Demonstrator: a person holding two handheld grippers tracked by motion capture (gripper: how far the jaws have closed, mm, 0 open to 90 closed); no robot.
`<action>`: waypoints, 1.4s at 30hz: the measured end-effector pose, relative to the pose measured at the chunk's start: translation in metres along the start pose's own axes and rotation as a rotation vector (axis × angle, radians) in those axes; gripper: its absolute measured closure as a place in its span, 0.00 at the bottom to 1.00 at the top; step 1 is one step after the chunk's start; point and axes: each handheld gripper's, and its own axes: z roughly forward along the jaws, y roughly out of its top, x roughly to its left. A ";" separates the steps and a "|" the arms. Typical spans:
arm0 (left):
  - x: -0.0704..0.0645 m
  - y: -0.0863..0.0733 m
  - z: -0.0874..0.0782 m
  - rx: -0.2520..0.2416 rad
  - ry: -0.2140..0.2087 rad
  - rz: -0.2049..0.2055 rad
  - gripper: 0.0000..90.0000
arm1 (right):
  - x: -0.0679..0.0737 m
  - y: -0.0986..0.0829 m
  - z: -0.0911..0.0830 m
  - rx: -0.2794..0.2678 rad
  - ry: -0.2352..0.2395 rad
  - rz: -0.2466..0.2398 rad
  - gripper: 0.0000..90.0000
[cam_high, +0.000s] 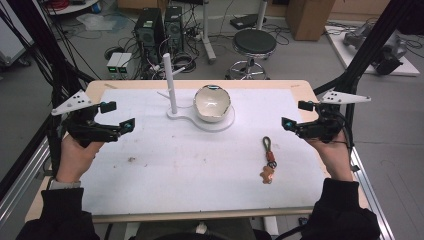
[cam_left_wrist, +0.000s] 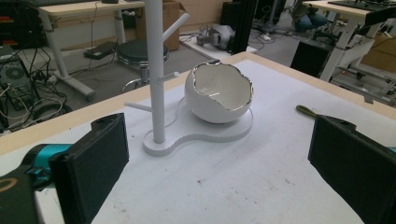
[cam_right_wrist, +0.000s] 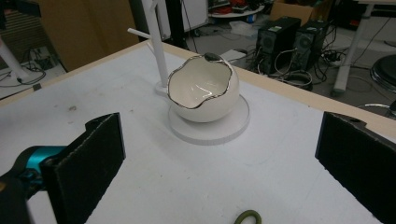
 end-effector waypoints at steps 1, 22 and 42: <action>0.000 0.000 0.000 0.001 0.001 -0.001 0.06 | 0.000 0.000 0.001 0.004 -0.002 -0.002 0.01; 0.004 -0.007 0.005 0.030 0.010 -0.019 0.06 | -0.027 -0.017 -0.015 0.060 -0.114 0.043 0.01; 0.004 -0.008 0.000 0.024 0.023 -0.028 0.06 | -0.038 -0.065 0.079 0.382 -0.226 0.037 0.01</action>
